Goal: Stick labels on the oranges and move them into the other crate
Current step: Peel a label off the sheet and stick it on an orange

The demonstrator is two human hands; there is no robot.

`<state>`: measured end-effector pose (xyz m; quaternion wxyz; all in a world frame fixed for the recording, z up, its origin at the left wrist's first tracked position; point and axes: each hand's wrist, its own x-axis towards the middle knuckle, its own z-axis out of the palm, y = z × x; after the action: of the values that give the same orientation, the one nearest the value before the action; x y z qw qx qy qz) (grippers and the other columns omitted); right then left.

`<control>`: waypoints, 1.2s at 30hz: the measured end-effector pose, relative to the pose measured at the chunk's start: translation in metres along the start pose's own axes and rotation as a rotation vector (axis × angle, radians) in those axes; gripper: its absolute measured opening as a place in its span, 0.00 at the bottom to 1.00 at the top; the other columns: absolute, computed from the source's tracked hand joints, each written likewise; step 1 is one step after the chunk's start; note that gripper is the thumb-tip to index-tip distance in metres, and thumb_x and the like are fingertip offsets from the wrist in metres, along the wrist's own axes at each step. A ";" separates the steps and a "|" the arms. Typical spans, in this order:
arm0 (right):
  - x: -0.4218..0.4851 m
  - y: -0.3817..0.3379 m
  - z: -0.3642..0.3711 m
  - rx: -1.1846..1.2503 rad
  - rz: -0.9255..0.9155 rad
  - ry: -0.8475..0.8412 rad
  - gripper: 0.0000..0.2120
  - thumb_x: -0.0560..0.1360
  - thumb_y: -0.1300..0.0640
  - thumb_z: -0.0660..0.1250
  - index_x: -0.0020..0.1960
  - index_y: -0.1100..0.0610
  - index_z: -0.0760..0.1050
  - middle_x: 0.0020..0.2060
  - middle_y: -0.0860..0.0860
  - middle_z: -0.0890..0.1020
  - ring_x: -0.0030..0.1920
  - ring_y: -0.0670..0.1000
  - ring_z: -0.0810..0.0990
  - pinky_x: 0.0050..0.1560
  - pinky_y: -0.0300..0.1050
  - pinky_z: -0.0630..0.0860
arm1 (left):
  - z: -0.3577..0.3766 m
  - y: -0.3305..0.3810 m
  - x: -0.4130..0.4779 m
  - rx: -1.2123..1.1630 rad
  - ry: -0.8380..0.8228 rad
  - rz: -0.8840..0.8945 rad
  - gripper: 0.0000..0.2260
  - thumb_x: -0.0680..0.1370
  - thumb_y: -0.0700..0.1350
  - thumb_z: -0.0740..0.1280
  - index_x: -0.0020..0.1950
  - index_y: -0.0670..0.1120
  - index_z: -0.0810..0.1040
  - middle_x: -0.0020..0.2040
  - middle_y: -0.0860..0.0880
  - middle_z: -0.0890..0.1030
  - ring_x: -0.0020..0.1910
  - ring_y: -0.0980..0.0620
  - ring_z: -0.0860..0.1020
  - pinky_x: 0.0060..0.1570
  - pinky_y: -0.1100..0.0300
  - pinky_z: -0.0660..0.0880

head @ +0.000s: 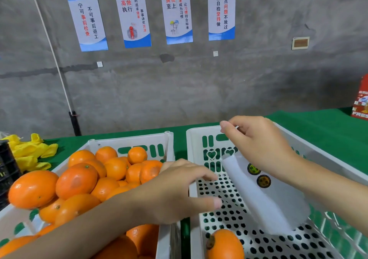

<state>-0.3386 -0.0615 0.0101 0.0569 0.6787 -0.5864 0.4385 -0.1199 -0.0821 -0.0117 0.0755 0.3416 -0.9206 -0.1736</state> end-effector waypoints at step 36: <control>-0.016 -0.013 0.013 0.056 -0.371 0.038 0.08 0.71 0.53 0.77 0.50 0.53 0.86 0.45 0.43 0.85 0.46 0.50 0.81 0.50 0.52 0.77 | -0.007 -0.012 0.010 -0.943 0.330 0.024 0.13 0.83 0.51 0.61 0.56 0.53 0.86 0.55 0.48 0.86 0.56 0.51 0.83 0.60 0.52 0.74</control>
<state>-0.3192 -0.0535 -0.0024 0.1292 0.7681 -0.4375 0.4493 -0.1183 -0.0989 -0.0099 0.3683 0.2827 -0.7215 -0.5138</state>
